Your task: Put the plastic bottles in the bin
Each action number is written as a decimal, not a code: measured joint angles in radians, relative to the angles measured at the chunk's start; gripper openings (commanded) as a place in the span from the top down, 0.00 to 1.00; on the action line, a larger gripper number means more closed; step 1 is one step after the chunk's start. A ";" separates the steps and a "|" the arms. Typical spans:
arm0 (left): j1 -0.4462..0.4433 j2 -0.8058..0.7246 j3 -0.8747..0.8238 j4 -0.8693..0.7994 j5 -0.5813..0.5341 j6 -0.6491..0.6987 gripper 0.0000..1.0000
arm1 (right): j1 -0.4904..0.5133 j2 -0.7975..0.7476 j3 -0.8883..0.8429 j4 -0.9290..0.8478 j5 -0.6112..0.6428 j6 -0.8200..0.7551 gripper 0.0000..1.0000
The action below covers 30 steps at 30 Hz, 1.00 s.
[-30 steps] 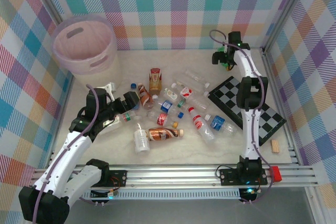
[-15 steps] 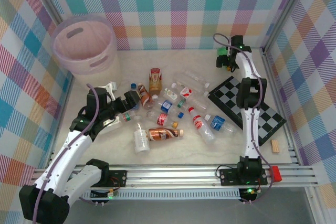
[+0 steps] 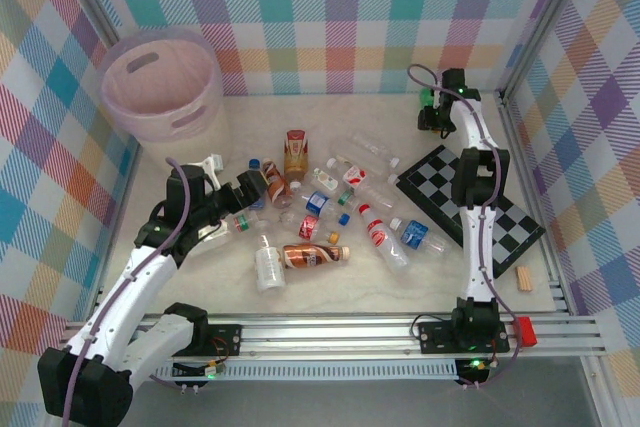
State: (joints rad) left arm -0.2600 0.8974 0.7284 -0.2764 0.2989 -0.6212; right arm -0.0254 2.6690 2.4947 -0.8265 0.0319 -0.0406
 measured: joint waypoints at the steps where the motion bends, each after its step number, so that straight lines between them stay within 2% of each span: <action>1: 0.000 0.005 0.000 0.006 0.001 -0.006 0.00 | 0.000 -0.008 -0.013 0.001 0.000 -0.003 0.48; 6: -0.001 0.057 0.002 0.072 0.044 -0.080 0.00 | 0.000 -0.120 -0.123 0.007 -0.020 -0.021 0.55; 13: -0.016 0.128 -0.026 0.304 0.113 -0.254 0.00 | 0.001 -0.428 -0.360 0.060 -0.126 -0.028 0.55; 20: -0.101 0.187 -0.010 0.463 0.085 -0.365 0.00 | 0.060 -0.836 -0.815 0.175 -0.199 -0.020 0.53; 23: -0.127 0.223 0.030 0.485 0.082 -0.378 0.00 | 0.095 -0.880 -0.840 0.150 -0.182 -0.005 0.41; 30: -0.147 0.256 0.047 0.500 0.064 -0.378 0.00 | 0.083 -0.682 -0.687 0.107 -0.103 0.060 0.09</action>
State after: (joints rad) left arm -0.4072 1.1534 0.7750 0.2241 0.3630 -0.9989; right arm 0.0574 1.9869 1.8080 -0.7193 -0.0711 0.0196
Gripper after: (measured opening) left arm 0.997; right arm 0.846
